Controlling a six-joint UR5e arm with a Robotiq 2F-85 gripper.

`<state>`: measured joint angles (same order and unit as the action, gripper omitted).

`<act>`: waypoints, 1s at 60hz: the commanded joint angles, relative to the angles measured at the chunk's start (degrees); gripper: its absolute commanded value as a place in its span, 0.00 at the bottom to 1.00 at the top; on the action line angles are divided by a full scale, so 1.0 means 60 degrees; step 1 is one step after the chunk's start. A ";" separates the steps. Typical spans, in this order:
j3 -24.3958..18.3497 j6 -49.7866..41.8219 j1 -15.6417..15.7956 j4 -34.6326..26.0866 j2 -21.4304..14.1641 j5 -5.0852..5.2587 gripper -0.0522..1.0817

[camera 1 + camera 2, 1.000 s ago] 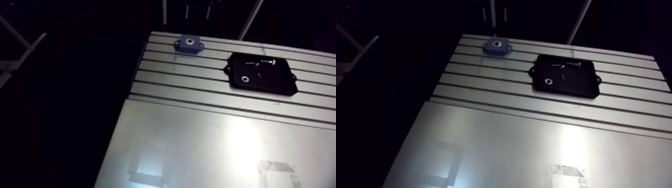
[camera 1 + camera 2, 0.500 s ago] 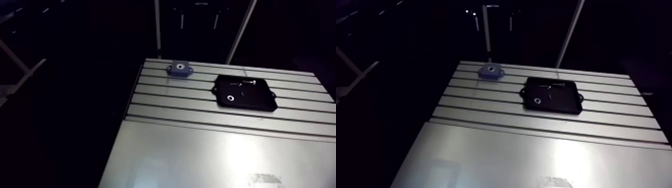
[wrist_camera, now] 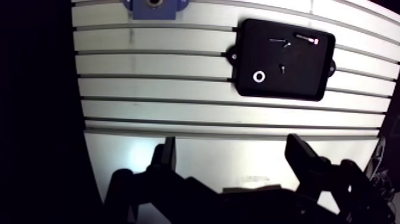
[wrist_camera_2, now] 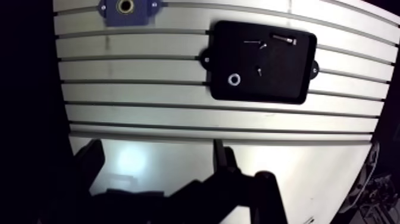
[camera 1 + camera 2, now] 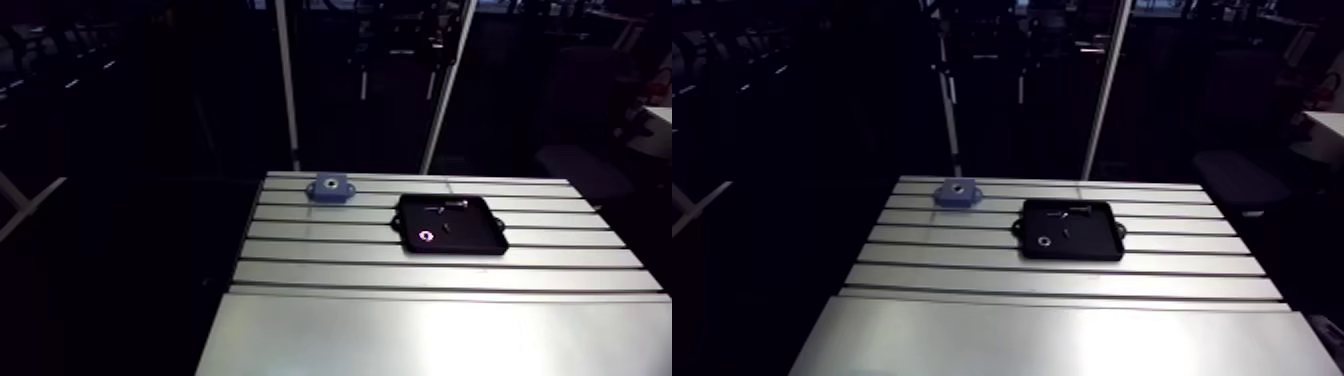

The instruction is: Pick up the bearing and press it into the housing until flush.

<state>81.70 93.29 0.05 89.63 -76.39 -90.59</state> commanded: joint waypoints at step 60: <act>0.0453 0.0646 -0.0756 -0.0195 -0.1455 0.0047 0.05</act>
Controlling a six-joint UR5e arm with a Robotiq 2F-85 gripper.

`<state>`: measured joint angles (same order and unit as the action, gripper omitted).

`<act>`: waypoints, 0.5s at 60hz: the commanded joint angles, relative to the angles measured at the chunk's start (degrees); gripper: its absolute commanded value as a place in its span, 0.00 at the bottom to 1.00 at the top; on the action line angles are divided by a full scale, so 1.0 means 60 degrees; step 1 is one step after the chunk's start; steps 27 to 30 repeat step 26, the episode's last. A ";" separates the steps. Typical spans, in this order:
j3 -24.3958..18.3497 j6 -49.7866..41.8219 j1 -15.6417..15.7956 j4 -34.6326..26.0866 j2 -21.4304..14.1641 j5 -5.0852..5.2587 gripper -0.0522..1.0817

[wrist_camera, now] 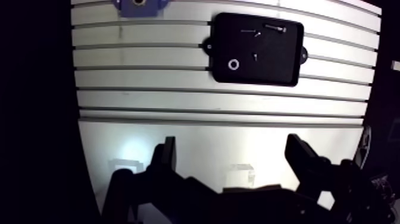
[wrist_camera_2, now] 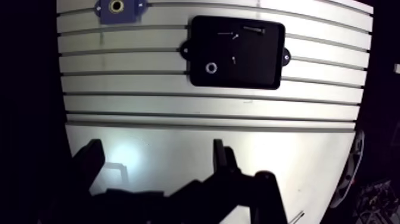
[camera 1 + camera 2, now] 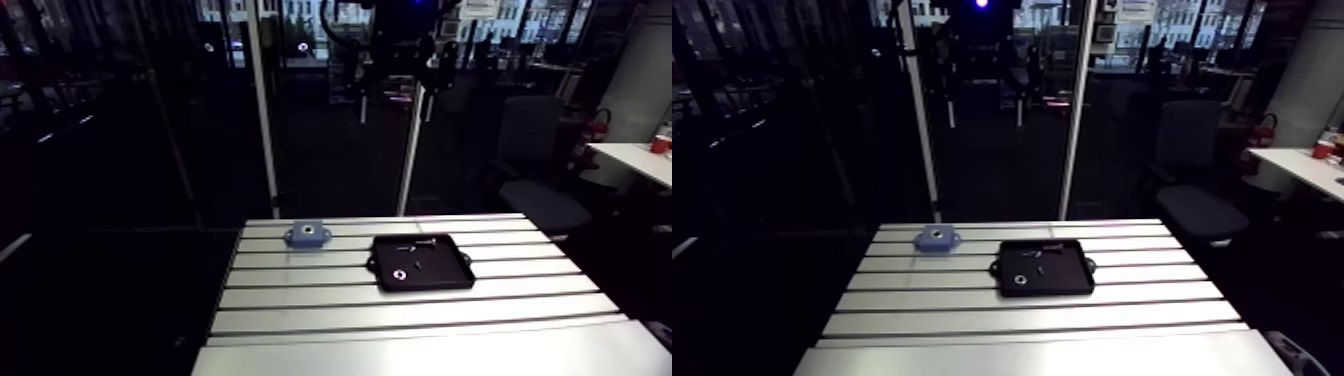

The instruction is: Pick up the bearing and press it into the housing until flush.

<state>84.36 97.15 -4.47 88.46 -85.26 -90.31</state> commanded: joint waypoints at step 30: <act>-0.0180 0.0002 0.0085 0.0000 0.0082 0.0014 0.05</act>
